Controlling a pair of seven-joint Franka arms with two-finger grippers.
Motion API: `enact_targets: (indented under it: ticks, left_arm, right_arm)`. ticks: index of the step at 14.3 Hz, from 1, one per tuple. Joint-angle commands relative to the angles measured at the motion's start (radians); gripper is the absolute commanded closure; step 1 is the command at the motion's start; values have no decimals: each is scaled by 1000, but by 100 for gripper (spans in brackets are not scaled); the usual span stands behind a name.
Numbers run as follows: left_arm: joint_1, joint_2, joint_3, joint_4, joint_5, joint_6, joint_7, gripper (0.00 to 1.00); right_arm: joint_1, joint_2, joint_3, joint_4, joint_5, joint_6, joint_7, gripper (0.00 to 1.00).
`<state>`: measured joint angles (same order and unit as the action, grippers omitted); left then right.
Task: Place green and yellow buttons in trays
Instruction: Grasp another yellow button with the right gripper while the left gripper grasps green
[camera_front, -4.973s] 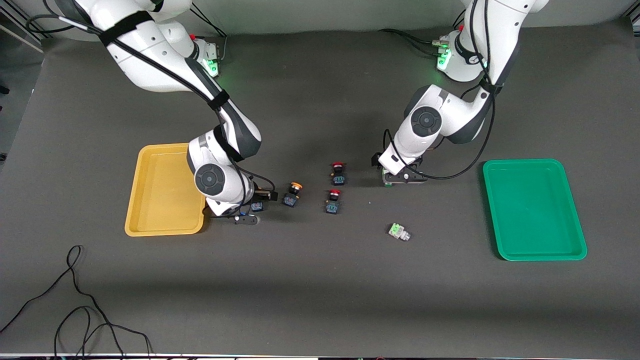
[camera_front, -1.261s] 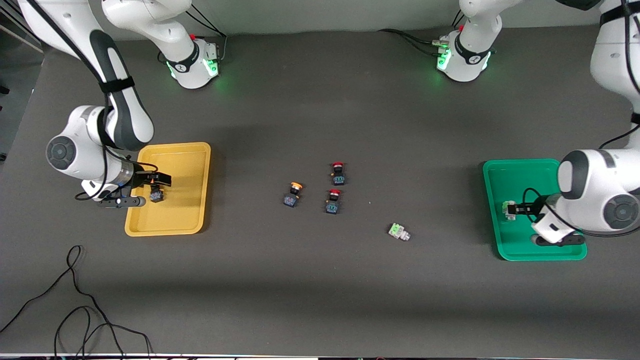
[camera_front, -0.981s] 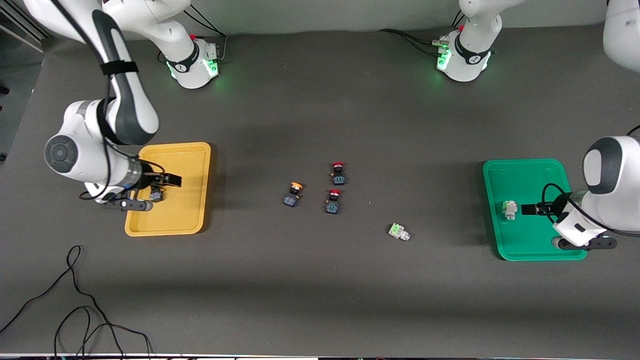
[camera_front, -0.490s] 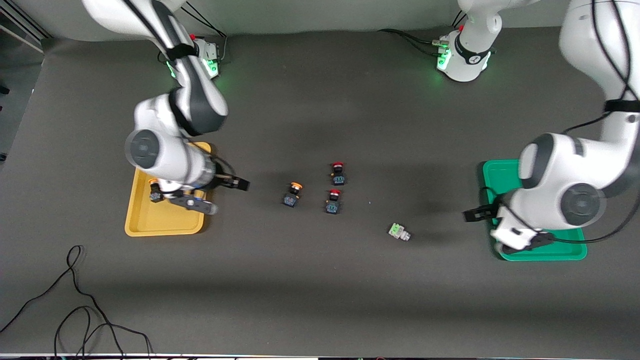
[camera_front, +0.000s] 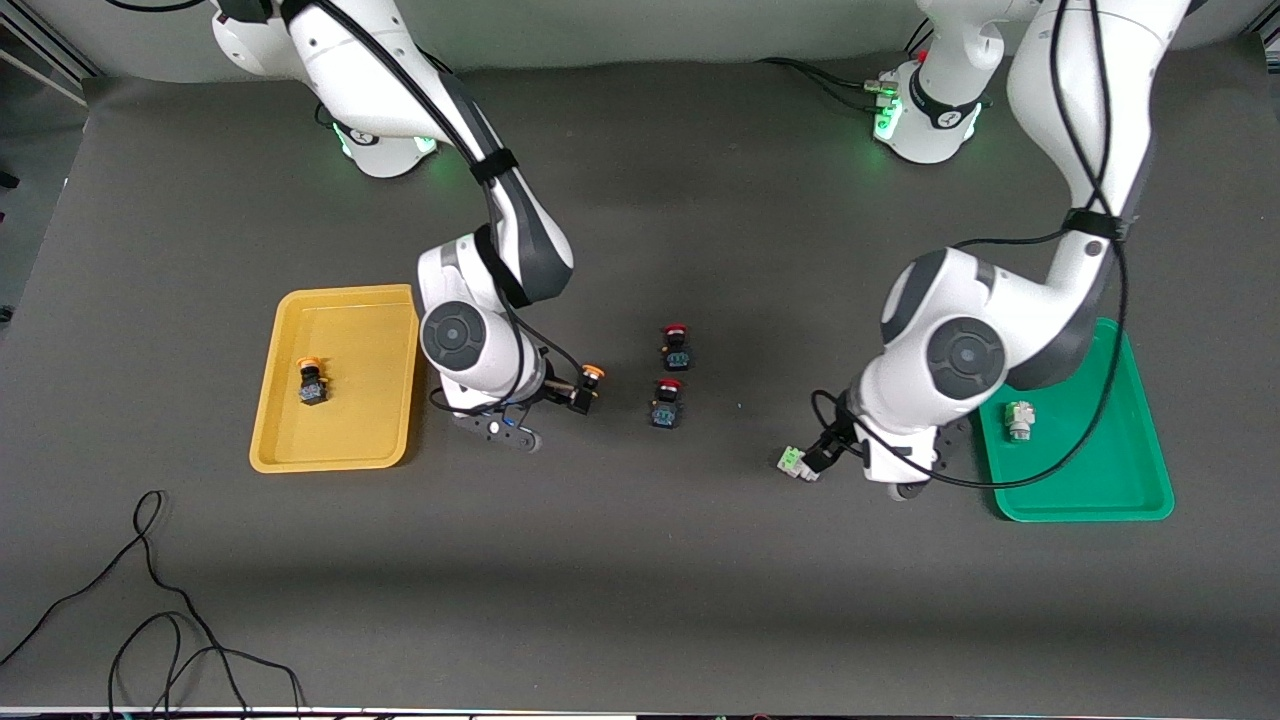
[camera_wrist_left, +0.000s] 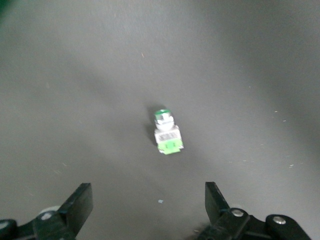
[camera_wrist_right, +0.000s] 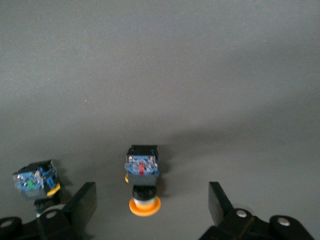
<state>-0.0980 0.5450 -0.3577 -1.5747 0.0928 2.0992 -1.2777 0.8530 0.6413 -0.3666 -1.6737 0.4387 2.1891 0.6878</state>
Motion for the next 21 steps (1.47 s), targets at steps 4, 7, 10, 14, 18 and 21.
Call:
enact_targets:
  ticks: [4,7,10,14,18,21]
  left_arm:
    - [-65,165,22,5,137,125,-126,0]
    - [-65,213,23,7,176,176,-131,0]
    - [-66,240,40,9,205,205,-131,0]
    - [-65,250,46,9,214,223,-126,30]
    - [-65,250,46,10,225,222,-124,73]
    - [-54,228,45,60,225,181,-112,80]
  right_arm:
    - [50,135,24,32,29,127,33,1]
    - [50,146,37,26,28,143,32,16]
    - [57,135,35,26,29,143,33,100]
    - [50,86,26,25,28,126,22,100]
    - [26,-81,-67,25,14,-137,-60,100]
    - [29,-195,-190,25,-12,-322,-161,100]
